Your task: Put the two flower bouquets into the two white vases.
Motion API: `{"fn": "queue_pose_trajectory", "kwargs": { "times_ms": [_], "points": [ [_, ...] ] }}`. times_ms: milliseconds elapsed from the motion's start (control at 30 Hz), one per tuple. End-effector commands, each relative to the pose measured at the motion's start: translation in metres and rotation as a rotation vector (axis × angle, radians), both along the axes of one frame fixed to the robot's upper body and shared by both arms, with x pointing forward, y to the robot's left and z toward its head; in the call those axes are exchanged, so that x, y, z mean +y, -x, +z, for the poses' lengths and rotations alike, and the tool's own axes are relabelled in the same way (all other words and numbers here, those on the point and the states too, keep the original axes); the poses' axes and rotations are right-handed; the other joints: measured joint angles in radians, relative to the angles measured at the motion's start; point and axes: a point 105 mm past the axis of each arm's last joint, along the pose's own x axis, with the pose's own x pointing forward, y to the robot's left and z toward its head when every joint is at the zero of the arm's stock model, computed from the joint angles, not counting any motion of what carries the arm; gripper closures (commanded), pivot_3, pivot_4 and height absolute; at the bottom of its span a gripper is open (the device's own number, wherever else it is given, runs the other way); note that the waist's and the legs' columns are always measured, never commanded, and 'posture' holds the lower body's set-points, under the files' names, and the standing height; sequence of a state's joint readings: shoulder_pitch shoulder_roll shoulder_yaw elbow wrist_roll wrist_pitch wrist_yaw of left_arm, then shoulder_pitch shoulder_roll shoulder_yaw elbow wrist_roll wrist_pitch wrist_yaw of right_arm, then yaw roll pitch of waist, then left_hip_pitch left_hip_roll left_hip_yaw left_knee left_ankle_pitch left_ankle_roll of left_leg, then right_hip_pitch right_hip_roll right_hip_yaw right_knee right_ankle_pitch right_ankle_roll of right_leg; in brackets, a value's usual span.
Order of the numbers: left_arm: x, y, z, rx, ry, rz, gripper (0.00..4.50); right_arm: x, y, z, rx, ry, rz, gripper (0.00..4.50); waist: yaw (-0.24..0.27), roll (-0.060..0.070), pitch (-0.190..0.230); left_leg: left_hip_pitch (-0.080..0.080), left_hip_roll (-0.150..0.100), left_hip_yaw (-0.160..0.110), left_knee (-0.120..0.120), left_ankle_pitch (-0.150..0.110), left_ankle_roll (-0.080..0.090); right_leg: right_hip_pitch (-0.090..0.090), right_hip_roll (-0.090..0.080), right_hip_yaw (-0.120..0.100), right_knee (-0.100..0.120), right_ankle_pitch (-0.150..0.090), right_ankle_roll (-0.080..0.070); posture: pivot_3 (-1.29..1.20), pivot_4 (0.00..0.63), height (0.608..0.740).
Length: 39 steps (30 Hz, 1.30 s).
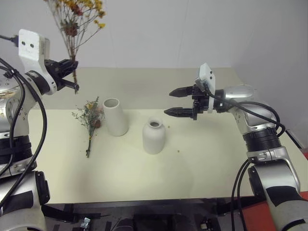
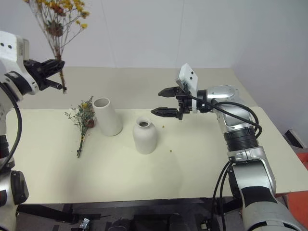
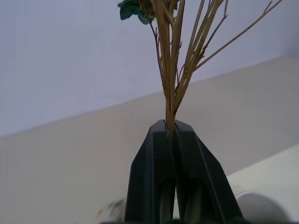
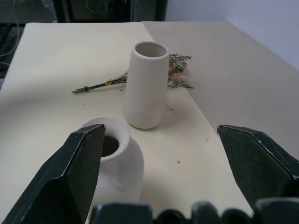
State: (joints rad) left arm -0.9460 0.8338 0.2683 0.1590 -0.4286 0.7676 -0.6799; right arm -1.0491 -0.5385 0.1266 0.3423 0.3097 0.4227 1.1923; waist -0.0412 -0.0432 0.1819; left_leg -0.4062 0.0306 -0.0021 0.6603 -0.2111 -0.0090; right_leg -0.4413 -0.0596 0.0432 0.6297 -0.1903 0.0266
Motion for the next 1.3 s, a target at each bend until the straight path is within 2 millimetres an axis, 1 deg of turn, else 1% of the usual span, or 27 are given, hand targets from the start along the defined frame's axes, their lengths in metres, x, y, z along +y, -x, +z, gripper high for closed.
{"fn": "queue_pose_trajectory", "kwargs": {
  "times_ms": [33,133,233,300,433,533,833,900,1033,1167,1300],
  "points": [
    [-0.012,-0.003,0.011,-0.004,0.019,-0.142,4.44,0.000,0.003,0.016,-0.054,-0.024,-0.007,0.00,-0.001,0.000,0.000,0.000,0.000,0.000,0.000,0.000,0.000,0.000,0.000,0.000,0.000,0.000,0.000,0.00,0.150,0.740],
    [-0.019,-0.006,0.010,-0.008,0.038,-0.228,4.44,0.000,0.005,0.016,-0.055,-0.036,-0.014,0.00,-0.001,0.000,0.000,0.000,0.000,0.000,0.000,0.000,0.000,0.000,0.000,0.000,0.000,0.000,0.000,0.00,0.150,0.740],
    [-0.024,-0.009,0.013,-0.094,0.070,-0.286,4.44,0.000,0.007,0.016,-0.055,-0.049,-0.021,0.00,-0.001,0.000,0.000,0.000,0.000,0.000,0.000,0.000,0.000,0.000,0.000,0.000,0.000,0.000,0.000,0.00,0.150,0.740],
    [-0.029,-0.011,0.009,-0.095,0.087,-0.326,4.44,-0.001,0.009,0.015,-0.054,-0.056,-0.027,0.00,-0.001,0.000,0.000,0.000,0.000,0.000,0.000,0.000,0.000,0.000,0.000,0.000,0.000,0.000,0.000,0.00,0.150,0.740],
    [-0.037,-0.012,-0.004,-0.063,0.056,-0.394,4.44,-0.001,0.011,0.015,-0.054,-0.063,-0.033,0.00,-0.004,0.000,0.000,0.000,0.000,0.000,0.000,0.000,0.000,0.000,0.000,0.000,0.000,0.000,0.000,0.00,0.150,0.740],
    [-0.038,-0.015,-0.008,-0.040,0.053,-0.409,4.44,-0.002,0.012,0.016,-0.054,-0.069,-0.038,0.00,-0.003,0.000,0.000,0.000,0.000,0.000,0.000,0.000,0.000,0.000,0.001,0.000,0.000,0.000,0.000,0.00,0.150,0.740],
    [-0.042,-0.020,-0.021,-0.052,0.096,-0.452,4.44,0.002,0.014,0.017,-0.048,-0.085,-0.033,0.00,-0.001,0.000,0.000,-0.001,0.000,0.000,0.000,0.000,0.000,0.000,0.000,0.000,0.000,0.000,0.000,0.00,0.150,0.740],
    [-0.044,-0.021,-0.026,-0.049,0.101,-0.458,4.44,0.006,0.013,0.019,-0.044,-0.083,-0.034,0.00,-0.001,0.000,0.000,-0.001,0.000,0.000,0.000,0.000,0.000,0.000,0.000,0.000,0.000,0.000,0.000,0.00,0.150,0.740],
    [-0.047,-0.022,-0.030,-0.042,0.111,-0.469,4.44,0.021,0.005,0.025,-0.012,-0.067,-0.025,0.00,-0.007,0.000,0.000,0.000,0.001,0.000,0.000,0.000,0.000,0.000,0.001,0.000,0.000,0.000,0.000,0.00,0.150,0.740],
    [-0.049,-0.023,-0.032,-0.041,0.111,-0.472,4.44,0.034,-0.009,0.022,0.005,-0.015,-0.036,0.00,-0.006,0.000,0.000,0.000,0.002,0.000,0.000,0.000,0.000,-0.001,0.002,0.000,0.001,0.000,0.000,0.00,0.150,0.740],
    [-0.047,-0.024,-0.036,-0.037,0.103,-0.467,4.44,0.045,-0.016,0.021,0.009,0.034,-0.017,0.00,-0.004,0.000,0.000,-0.001,0.001,0.000,0.000,0.000,0.000,-0.001,0.002,0.000,0.000,0.000,0.000,0.00,0.150,0.740]
  ]
}}
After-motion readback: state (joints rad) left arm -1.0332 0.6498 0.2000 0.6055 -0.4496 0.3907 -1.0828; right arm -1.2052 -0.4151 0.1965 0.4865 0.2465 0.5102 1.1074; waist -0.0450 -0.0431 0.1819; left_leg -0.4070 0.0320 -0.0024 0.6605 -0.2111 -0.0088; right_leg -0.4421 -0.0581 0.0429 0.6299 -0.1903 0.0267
